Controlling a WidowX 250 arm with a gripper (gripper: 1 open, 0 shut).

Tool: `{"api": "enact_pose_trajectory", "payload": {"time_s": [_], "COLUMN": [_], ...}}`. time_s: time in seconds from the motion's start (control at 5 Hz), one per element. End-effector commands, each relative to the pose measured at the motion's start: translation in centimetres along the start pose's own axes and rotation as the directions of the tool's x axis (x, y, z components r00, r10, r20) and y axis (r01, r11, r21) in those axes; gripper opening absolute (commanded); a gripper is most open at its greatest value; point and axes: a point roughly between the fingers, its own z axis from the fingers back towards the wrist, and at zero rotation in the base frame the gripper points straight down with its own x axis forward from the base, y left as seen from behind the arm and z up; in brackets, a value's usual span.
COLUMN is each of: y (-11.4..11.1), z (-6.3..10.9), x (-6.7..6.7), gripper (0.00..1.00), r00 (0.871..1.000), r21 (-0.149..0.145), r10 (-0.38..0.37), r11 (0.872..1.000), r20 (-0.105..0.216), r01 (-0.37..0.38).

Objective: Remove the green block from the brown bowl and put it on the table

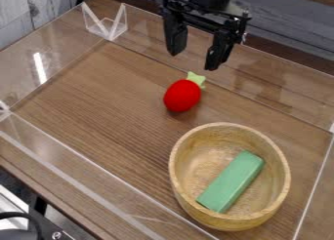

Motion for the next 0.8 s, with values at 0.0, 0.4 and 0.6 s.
{"api": "enact_pose_trajectory", "payload": {"time_s": [0.0, 0.4, 0.6], "y": [-0.5, -3.9, -6.3], "z": [-1.0, -3.6, -4.6], "x": [-0.6, -4.1, -5.3], "gripper": [1.0, 1.0, 1.0], "r00": [1.0, 0.989, 0.978], "r21": [-0.001, -0.016, -0.013], "r10": [-0.015, -0.139, -0.202], "r11": [1.0, 0.99, 0.979], "r20": [-0.023, -0.053, -0.048], "r01": [0.015, 0.138, 0.201]}}
